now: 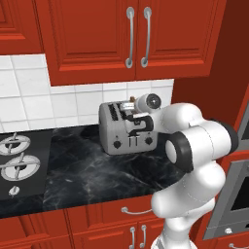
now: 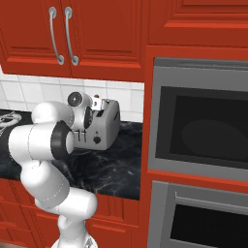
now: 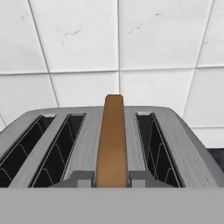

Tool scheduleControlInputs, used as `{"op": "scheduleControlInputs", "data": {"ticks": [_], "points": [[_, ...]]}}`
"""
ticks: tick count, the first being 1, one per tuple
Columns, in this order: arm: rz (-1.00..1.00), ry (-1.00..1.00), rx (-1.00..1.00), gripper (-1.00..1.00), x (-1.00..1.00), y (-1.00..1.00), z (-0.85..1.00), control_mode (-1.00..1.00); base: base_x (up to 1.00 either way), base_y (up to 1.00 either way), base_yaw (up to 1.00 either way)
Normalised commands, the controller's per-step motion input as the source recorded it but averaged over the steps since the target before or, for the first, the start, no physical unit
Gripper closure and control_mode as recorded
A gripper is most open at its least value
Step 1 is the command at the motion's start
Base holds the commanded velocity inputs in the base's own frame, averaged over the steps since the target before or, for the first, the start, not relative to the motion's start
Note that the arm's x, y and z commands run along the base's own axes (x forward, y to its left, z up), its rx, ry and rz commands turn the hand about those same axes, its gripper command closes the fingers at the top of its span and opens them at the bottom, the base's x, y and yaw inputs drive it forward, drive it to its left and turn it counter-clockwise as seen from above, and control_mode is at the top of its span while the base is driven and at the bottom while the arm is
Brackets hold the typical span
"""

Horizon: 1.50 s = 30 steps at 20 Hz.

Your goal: Start the toaster. Once the lever pops up, take the bread to the plate on the dining counter.

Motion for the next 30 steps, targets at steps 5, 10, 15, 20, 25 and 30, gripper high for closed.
{"op": "scheduleControlInputs", "data": {"ticks": [5, 10, 15, 20, 25, 30], "points": [[0.00, -0.05, 0.00, 1.00, -0.03, 0.00, 0.35, -1.00, 0.00, 0.00, 0.00], [0.00, -0.04, 0.00, 1.00, -0.15, 0.00, 0.37, -1.00, 0.00, 0.00, 0.00], [0.00, -0.06, 0.00, 1.00, -0.35, 0.00, 0.20, -1.00, 0.00, 0.00, 0.00], [0.00, -0.09, 0.00, 1.00, -0.52, 0.00, 0.32, -1.00, 0.00, 0.00, 0.00], [0.00, -0.10, 0.00, 1.00, -0.57, 0.00, 0.30, -1.00, 0.00, 0.00, 0.00], [0.00, -0.04, -0.01, 1.00, -0.81, 0.00, 0.33, -1.00, 0.00, 0.00, 0.00]]}}
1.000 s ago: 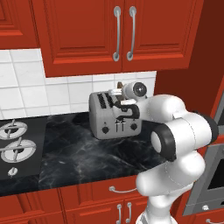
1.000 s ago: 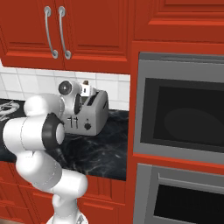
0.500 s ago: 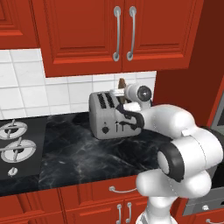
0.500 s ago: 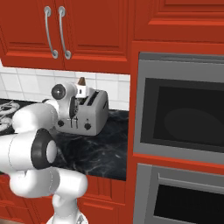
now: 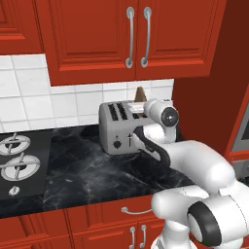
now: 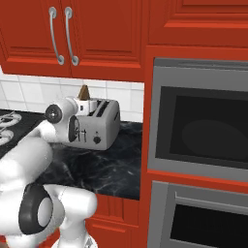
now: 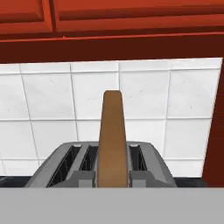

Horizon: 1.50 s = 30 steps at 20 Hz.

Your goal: Start the toaster. Once the lever pops up, take the bread to the plate on the dining counter.

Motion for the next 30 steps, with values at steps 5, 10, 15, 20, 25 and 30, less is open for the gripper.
{"op": "scheduleControlInputs", "data": {"ticks": [5, 10, 15, 20, 25, 30], "points": [[0.00, -0.03, -0.03, 1.00, -0.91, 0.00, 0.48, -1.00, 0.00, 0.00, 0.00], [0.00, 0.00, -0.02, 1.00, -0.98, 0.00, 0.49, -1.00, 0.00, 0.00, 0.00], [0.00, 0.05, -0.01, 1.00, -1.00, 0.00, 0.27, -1.00, 0.00, 0.00, 0.00], [0.00, 0.14, 0.00, 1.00, -1.00, 0.00, 0.23, -1.00, 0.00, 0.00, 0.00], [0.00, 0.21, 0.00, 1.00, -1.00, -0.02, 0.32, -1.00, 0.00, 0.00, 0.00], [0.00, 0.20, 0.00, 1.00, -0.92, -0.07, 0.16, -1.00, 0.00, 0.00, 0.00]]}}
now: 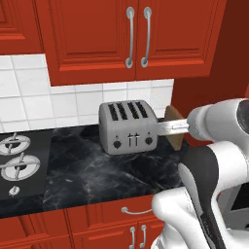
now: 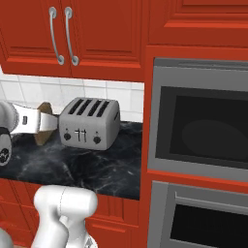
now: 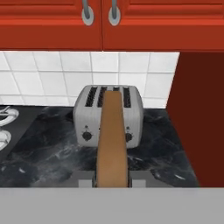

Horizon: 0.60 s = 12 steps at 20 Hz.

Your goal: Start the toaster. Once the lever pops up, take the bread to the plate on the dining counter.

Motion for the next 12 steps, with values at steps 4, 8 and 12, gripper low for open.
{"op": "scheduleControlInputs", "data": {"ticks": [4, 8, 12], "points": [[0.00, 0.12, 0.00, 1.00, -0.58, -0.09, 0.02, -1.00, 0.00, 0.00, 0.00], [0.00, 0.08, 0.00, 1.00, -0.36, -0.09, 0.04, -1.00, 0.00, 0.00, 0.00], [0.00, 0.06, 0.00, 1.00, -0.11, -0.05, 0.00, -1.00, 0.00, 0.00, 0.00]]}}
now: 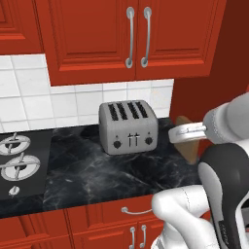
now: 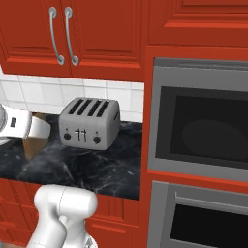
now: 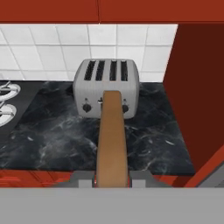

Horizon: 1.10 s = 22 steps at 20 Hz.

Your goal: Start the toaster. Once the lever pops up, take the bread to the plate on the dining counter.

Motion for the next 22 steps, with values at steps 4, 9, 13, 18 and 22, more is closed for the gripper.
{"op": "scheduleControlInputs", "data": {"ticks": [4, 9, 13, 18, 22], "points": [[0.00, 0.06, 0.00, 1.00, -0.02, 0.00, 0.00, -1.00, 0.00, 0.00, 0.00], [0.00, 0.05, 0.00, 1.00, -0.01, 0.00, 0.00, -1.00, 0.00, 0.00, 0.00], [0.00, 0.02, 0.00, 1.00, -0.07, 0.00, 0.00, -1.00, 0.00, 0.00, 0.00], [0.00, 0.00, 0.00, 1.00, -0.10, 0.00, 0.00, -1.00, 0.00, 0.00, 0.00], [0.00, 0.00, 0.00, 1.00, -0.08, 0.00, 0.00, -1.00, 0.00, 0.00, 0.00]]}}
